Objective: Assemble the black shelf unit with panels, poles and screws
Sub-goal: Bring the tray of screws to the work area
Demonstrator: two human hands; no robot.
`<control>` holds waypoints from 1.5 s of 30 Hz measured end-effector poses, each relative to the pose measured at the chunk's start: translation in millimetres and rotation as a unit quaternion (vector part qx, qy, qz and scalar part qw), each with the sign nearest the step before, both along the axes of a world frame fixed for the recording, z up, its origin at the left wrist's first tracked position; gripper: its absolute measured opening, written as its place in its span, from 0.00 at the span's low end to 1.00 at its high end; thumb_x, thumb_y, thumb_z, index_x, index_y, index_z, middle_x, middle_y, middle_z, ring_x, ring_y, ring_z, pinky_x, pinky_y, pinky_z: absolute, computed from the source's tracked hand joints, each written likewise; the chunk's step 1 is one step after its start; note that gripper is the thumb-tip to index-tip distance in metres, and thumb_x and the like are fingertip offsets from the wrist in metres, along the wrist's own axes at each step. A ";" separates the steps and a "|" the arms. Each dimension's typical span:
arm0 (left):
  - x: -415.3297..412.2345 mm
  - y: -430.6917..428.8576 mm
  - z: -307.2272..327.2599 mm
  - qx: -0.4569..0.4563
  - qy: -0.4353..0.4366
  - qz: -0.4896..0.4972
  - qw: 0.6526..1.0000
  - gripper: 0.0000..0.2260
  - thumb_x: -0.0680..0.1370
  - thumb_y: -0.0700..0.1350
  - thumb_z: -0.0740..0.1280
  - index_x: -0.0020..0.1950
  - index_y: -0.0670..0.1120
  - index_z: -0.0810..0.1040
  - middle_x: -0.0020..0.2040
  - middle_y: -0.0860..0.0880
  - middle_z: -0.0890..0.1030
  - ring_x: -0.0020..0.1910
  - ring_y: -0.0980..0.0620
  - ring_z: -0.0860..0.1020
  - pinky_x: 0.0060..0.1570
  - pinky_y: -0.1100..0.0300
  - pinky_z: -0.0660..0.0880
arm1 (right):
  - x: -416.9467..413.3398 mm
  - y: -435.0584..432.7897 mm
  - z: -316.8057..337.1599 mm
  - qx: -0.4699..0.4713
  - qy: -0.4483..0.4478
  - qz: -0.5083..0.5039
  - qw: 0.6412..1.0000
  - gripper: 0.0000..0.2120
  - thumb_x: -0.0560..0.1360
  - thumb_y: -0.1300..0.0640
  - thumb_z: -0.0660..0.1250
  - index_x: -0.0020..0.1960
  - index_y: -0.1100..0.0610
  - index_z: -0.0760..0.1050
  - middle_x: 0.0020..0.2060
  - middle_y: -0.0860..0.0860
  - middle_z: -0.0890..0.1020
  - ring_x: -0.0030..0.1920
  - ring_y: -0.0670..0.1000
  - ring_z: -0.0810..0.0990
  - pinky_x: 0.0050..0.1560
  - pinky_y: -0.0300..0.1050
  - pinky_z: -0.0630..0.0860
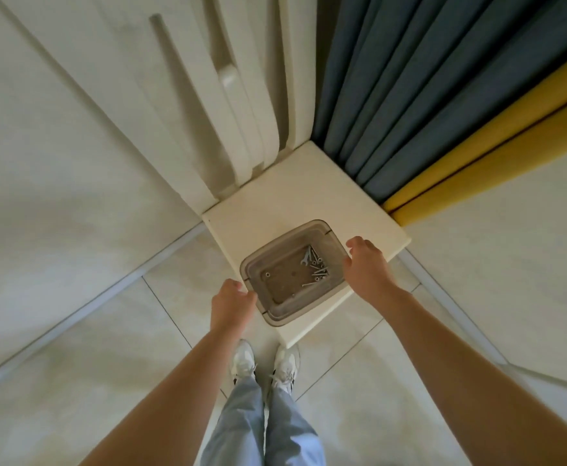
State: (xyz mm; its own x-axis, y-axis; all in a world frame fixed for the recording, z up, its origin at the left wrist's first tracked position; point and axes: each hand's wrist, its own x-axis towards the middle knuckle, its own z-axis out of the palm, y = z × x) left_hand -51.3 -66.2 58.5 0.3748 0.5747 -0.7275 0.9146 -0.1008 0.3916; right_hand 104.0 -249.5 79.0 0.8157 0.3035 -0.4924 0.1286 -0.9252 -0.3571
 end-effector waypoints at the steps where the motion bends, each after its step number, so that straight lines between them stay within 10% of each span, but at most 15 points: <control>1: -0.9 -1.6 -7.2 -0.004 0.001 -0.004 1.000 0.14 0.79 0.43 0.65 0.64 0.42 0.74 0.61 0.42 0.80 0.52 0.44 0.75 0.47 0.61 0.65 | 2.6 1.4 -7.8 -0.004 0.003 -0.003 1.000 0.13 0.81 0.60 0.61 0.64 0.61 0.69 0.58 0.58 0.77 0.55 0.57 0.78 0.50 0.47 0.75; 9: 5.9 -5.8 -42.2 -0.059 0.018 0.038 0.997 0.20 0.80 0.45 0.66 0.71 0.41 0.70 0.62 0.42 0.80 0.52 0.46 0.75 0.47 0.58 0.66 | 21.7 15.2 -52.0 -0.035 0.035 -0.049 0.998 0.22 0.79 0.64 0.62 0.72 0.61 0.63 0.66 0.60 0.73 0.64 0.60 0.74 0.60 0.53 0.74; 32: 1.6 -4.5 -46.8 -0.080 -0.057 0.122 0.988 0.14 0.76 0.35 0.64 0.59 0.48 0.71 0.39 0.41 0.83 0.45 0.38 0.82 0.48 0.40 0.81 | 25.9 12.6 -72.2 -0.020 0.062 -0.058 0.996 0.15 0.79 0.65 0.60 0.66 0.63 0.70 0.56 0.61 0.77 0.52 0.57 0.75 0.46 0.45 0.69; 45: -50.6 1.1 23.2 0.028 -0.146 0.151 0.977 0.20 0.77 0.38 0.68 0.69 0.46 0.71 0.43 0.52 0.79 0.41 0.53 0.79 0.38 0.60 0.74 | -16.2 19.7 3.0 0.078 0.022 -0.031 0.996 0.15 0.78 0.62 0.64 0.65 0.58 0.71 0.51 0.53 0.77 0.45 0.50 0.76 0.40 0.40 0.74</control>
